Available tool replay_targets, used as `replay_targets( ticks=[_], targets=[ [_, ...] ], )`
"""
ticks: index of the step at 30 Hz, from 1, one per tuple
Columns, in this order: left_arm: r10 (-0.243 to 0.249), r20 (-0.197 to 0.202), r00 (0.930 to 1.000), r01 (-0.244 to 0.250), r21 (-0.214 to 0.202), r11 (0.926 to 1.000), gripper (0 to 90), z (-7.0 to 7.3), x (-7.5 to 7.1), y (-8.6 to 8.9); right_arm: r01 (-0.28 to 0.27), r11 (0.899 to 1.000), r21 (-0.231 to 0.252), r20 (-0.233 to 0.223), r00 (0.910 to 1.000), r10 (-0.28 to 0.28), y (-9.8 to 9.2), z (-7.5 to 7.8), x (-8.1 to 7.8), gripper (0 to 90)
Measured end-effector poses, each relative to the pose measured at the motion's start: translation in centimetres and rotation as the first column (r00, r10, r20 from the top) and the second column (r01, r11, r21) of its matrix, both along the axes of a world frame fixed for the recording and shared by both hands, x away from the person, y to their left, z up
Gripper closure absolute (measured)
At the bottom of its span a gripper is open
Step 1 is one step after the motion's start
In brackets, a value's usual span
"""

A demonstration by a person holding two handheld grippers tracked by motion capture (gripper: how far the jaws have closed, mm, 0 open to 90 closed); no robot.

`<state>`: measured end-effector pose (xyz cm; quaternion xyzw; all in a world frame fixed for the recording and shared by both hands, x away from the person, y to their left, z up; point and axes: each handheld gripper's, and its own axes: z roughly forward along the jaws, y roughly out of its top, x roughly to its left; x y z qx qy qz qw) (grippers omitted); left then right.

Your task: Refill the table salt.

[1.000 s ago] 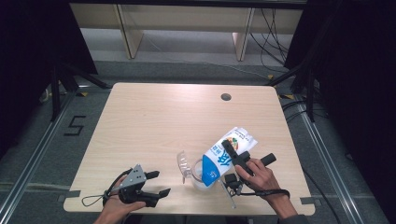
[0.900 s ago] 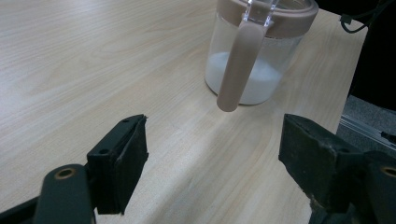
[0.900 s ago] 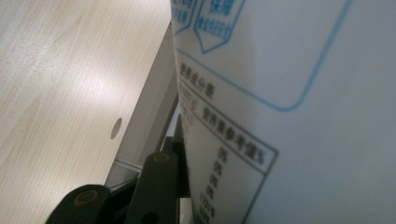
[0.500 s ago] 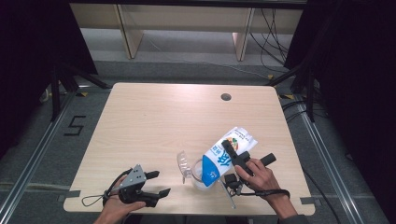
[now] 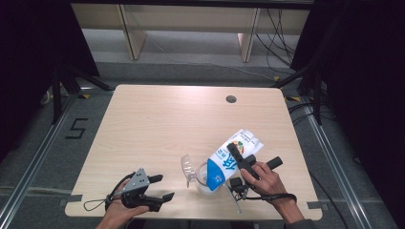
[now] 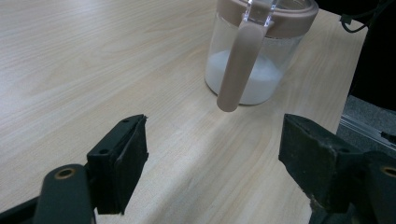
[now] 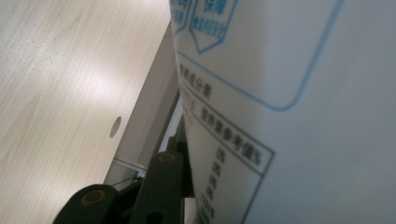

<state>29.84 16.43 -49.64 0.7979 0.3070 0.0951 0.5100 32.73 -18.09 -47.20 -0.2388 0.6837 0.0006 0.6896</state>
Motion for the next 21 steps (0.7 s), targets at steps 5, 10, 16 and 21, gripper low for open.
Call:
replay_targets(
  ticks=[5, 10, 16, 21],
  targets=[
    [0.0, 0.0, 1.0, 0.0, 0.0, 1.0, 23.1, 0.0, 0.0, 0.0, 0.0, 1.0, -0.004, 0.004, 1.0, 0.0, 0.0, 0.1, 0.0, 74.3],
    [-0.003, -0.001, 1.0, 0.003, -0.001, 1.0, 23.1, 0.0, 0.0, 0.0, 0.002, 1.0, -0.002, 0.011, 0.9999, -0.002, 0.0, 0.2, 0.0, 75.0],
    [-0.002, -0.001, 1.0, 0.002, -0.003, 1.0, 23.1, 0.0, 0.0, 0.0, -0.052, 0.997, -0.061, 0.044, 0.9975, 0.055, 0.3, 0.9, 0.2, 76.1],
    [-0.002, -0.001, 1.0, 0.002, 0.0, 1.0, 23.1, 0.0, 0.0, 0.0, -0.053, 0.996, -0.065, 0.047, 0.9973, 0.056, 0.5, 1.2, 0.2, 77.1]
  ],
)
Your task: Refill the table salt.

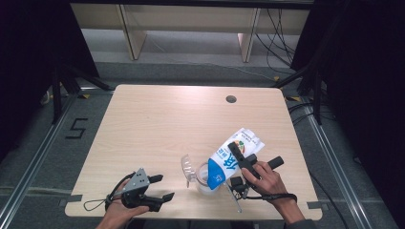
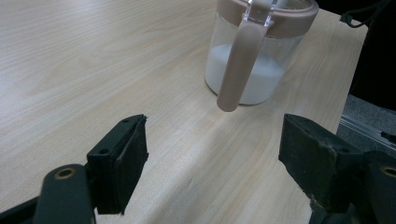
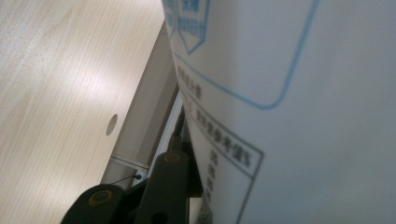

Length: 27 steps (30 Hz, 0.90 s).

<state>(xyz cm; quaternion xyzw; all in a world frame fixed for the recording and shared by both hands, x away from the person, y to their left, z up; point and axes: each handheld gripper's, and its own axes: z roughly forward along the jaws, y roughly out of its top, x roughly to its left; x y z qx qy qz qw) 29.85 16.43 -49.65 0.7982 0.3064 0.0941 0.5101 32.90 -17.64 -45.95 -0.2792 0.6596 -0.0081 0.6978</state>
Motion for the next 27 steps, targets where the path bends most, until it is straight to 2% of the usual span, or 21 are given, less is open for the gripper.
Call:
replay_targets(
  ticks=[4, 5, 6, 7, 8, 9, 10, 11, 12, 13, 14, 17, 21, 24, 27],
  targets=[
    [0.0, 0.0, 1.0, 0.0, 0.0, 1.0, 23.1, 0.0, 0.0, -0.01, -0.004, 1.0, 0.007, 0.008, 1.0, 0.004, -0.01, 0.03, 0.0, 77.6],
    [0.0, 0.0, 1.0, 0.0, -0.001, 1.0, 23.1, 0.0, -0.01, -0.01, 0.021, 0.999, 0.034, -0.016, 0.9997, -0.02, -0.18, -0.24, 0.0, 77.6],
    [0.0, 0.0, 1.0, 0.0, -0.003, 1.0, 23.1, -0.02, 0.0, -0.03, 0.031, 0.999, 0.03, -0.022, 0.9993, -0.031, -0.22, -0.25, -0.02, 77.6],
    [-0.001, -0.002, 1.0, 0.001, 0.0, 1.0, 23.1, 0.01, -0.01, 0.0, 0.015, 1.0, -0.002, -0.009, 0.9998, -0.015, -0.06, 0.02, 0.02, 77.6],
    [0.0, 0.001, 1.0, 0.0, -0.004, 1.0, 23.1, -0.02, 0.0, -0.02, 0.02, 0.999, 0.033, -0.014, 0.9997, -0.02, -0.16, -0.17, 0.01, 77.7],
    [-0.001, -0.001, 1.0, 0.001, 0.0, 1.0, 23.1, 0.01, 0.0, 0.01, 0.019, 0.999, 0.033, -0.014, 0.9997, -0.019, -0.16, -0.16, 0.02, 77.7],
    [-0.001, 0.0, 1.0, 0.001, -0.001, 1.0, 23.1, -0.01, 0.01, 0.0, -0.004, 1.0, -0.009, 0.01, 0.9999, 0.004, 0.09, 0.26, 0.04, 77.7],
    [0.0, 0.0, 1.0, 0.0, 0.0, 1.0, 23.1, 0.0, 0.0, -0.01, -0.006, 1.0, 0.015, 0.012, 0.9999, 0.006, 0.01, 0.17, -0.01, 77.8],
    [0.0, 0.0, 1.0, 0.0, 0.0, 1.0, 23.1, -0.01, -0.01, -0.01, 0.017, 0.998, 0.054, -0.006, 0.9998, -0.017, -0.08, -0.05, -0.08, 77.9],
    [0.0, 0.0, 1.0, 0.0, 0.0, 1.0, 23.1, -0.01, -0.02, -0.02, 0.015, 0.998, 0.058, -0.003, 0.9999, -0.015, -0.07, -0.03, -0.06, 77.9],
    [0.0, -0.002, 1.0, 0.0, -0.002, 1.0, 23.1, -0.01, -0.02, -0.03, 0.006, 1.0, 0.016, -0.002, 1.0, -0.006, -0.03, 0.2, 0.02, 77.9],
    [0.0, 0.0, 1.0, 0.0, 0.0, 1.0, 23.1, 0.0, -0.01, 0.0, 0.033, 0.999, 0.041, -0.027, 0.9991, -0.032, -0.23, -0.13, 0.02, 77.8],
    [0.0, 0.0, 1.0, 0.0, -0.001, 1.0, 23.1, 0.0, -0.02, -0.02, 0.033, 0.999, 0.042, -0.027, 0.9991, -0.032, -0.23, -0.12, 0.0, 77.9],
    [-0.001, -0.001, 1.0, 0.001, 0.0, 1.0, 23.1, 0.01, -0.01, 0.0, 0.01, 0.999, 0.034, -0.002, 1.0, -0.01, -0.08, 0.16, 0.05, 78.0],
    [0.001, 0.0, 1.0, -0.001, -0.001, 1.0, 23.1, -0.01, -0.02, -0.02, 0.032, 0.999, 0.037, -0.016, 0.9994, -0.031, -0.21, 0.06, 0.03, 78.0]
  ],
)
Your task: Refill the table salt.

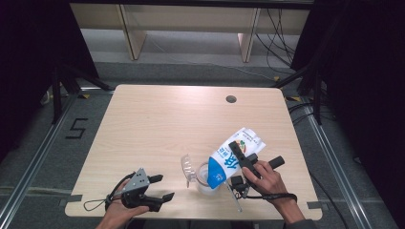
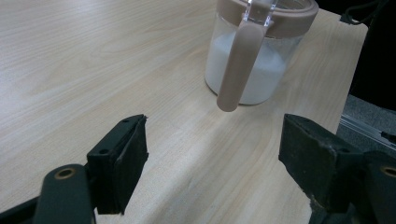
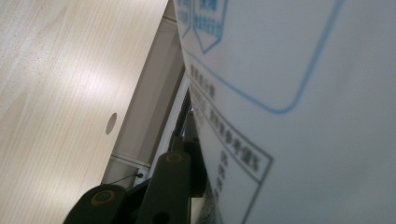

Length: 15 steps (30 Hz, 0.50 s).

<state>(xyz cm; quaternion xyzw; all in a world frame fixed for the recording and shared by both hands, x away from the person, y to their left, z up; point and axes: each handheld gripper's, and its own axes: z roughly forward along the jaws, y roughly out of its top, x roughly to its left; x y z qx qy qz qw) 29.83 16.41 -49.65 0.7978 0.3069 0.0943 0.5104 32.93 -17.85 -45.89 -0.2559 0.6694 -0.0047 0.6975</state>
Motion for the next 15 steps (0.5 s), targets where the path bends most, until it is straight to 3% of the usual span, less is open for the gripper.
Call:
replay_targets(
  ticks=[1, 3, 4, 5, 6, 7, 15],
  targets=[
    [-0.002, -0.002, 1.0, 0.002, 0.001, 1.0, 23.1, 0.0, 0.01, 0.0, -0.013, 1.0, -0.016, 0.01, 0.9999, 0.013, 0.09, 0.18, 0.02, 78.1],
    [-0.002, -0.002, 1.0, 0.002, 0.0, 1.0, 23.1, 0.0, 0.01, -0.01, -0.008, 1.0, 0.01, 0.002, 1.0, 0.008, 0.03, -0.02, 0.02, 78.1],
    [-0.001, 0.001, 1.0, 0.001, -0.003, 1.0, 23.1, -0.02, 0.01, -0.02, -0.01, 1.0, -0.008, 0.006, 0.9999, 0.01, 0.09, 0.09, 0.0, 78.1],
    [-0.002, -0.001, 1.0, 0.002, 0.0, 1.0, 23.1, 0.0, 0.01, 0.0, -0.009, 1.0, 0.006, 0.002, 1.0, 0.009, 0.07, -0.06, 0.04, 78.1],
    [-0.002, -0.001, 1.0, 0.002, -0.001, 1.0, 23.1, 0.0, 0.01, 0.0, -0.012, 1.0, -0.018, 0.003, 0.9999, 0.012, 0.11, 0.02, 0.01, 78.1],
    [-0.002, 0.0, 1.0, 0.002, -0.001, 1.0, 23.1, -0.01, 0.02, 0.0, 0.004, 1.0, 0.003, -0.013, 0.9999, -0.004, -0.02, -0.19, 0.0, 78.1],
    [-0.002, -0.001, 1.0, 0.002, -0.001, 1.0, 23.1, 0.0, 0.01, 0.0, -0.006, 1.0, 0.001, -0.003, 1.0, 0.006, 0.03, 0.0, 0.04, 80.4]
  ],
)
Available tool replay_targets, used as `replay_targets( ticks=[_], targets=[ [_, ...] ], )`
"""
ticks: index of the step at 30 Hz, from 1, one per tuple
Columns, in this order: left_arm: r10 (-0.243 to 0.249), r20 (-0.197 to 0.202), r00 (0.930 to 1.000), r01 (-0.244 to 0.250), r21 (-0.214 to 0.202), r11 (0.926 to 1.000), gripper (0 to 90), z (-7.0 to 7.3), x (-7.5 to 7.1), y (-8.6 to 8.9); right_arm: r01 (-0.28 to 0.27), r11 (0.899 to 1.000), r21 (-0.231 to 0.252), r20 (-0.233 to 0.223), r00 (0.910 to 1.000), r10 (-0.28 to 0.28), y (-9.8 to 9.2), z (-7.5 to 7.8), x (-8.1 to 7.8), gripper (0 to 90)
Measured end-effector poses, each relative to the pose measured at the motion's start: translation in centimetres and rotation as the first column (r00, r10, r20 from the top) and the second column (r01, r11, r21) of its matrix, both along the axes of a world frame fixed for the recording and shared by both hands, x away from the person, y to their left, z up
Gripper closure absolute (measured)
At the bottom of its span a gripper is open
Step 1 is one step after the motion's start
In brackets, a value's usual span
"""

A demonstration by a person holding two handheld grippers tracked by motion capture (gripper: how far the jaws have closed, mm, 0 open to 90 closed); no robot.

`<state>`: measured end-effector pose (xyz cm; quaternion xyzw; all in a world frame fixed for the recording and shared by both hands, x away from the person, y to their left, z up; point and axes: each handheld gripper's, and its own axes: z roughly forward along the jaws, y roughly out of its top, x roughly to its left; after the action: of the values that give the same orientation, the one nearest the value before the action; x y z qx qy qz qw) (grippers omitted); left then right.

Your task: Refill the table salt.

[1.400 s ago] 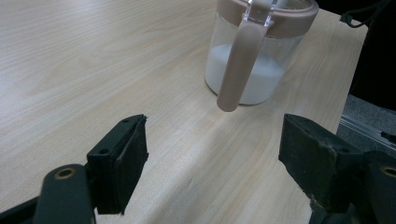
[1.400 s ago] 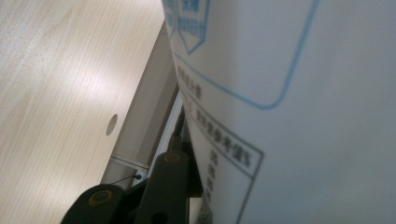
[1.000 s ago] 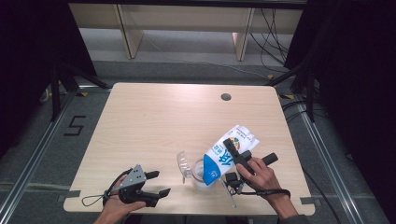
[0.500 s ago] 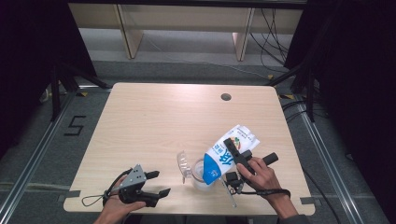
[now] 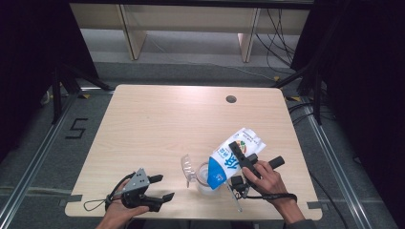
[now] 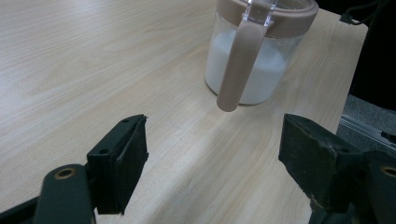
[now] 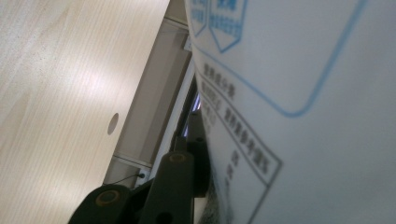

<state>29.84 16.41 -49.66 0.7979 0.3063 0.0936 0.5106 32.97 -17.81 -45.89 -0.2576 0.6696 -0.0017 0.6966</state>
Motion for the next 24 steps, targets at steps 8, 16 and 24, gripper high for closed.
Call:
replay_targets(
  ticks=[8, 16, 24],
  targets=[
    [0.001, 0.0, 1.0, -0.001, 0.002, 1.0, 23.1, 0.0, 0.0, 0.0, 0.002, 1.0, -0.002, -0.006, 1.0, -0.002, -0.04, 0.02, 0.02, 82.3],
    [0.0, 0.0, 1.0, 0.0, 0.001, 1.0, 23.1, 0.0, 0.0, 0.0, 0.013, 1.0, 0.002, -0.032, 0.9994, -0.013, -0.13, -0.22, 0.03, 83.2],
    [0.001, 0.001, 1.0, -0.001, 0.001, 1.0, 23.1, 0.0, -0.01, 0.0, -0.025, 0.994, 0.108, -0.058, 0.9978, 0.032, -0.35, -0.1, 0.42, 83.4]
  ],
)
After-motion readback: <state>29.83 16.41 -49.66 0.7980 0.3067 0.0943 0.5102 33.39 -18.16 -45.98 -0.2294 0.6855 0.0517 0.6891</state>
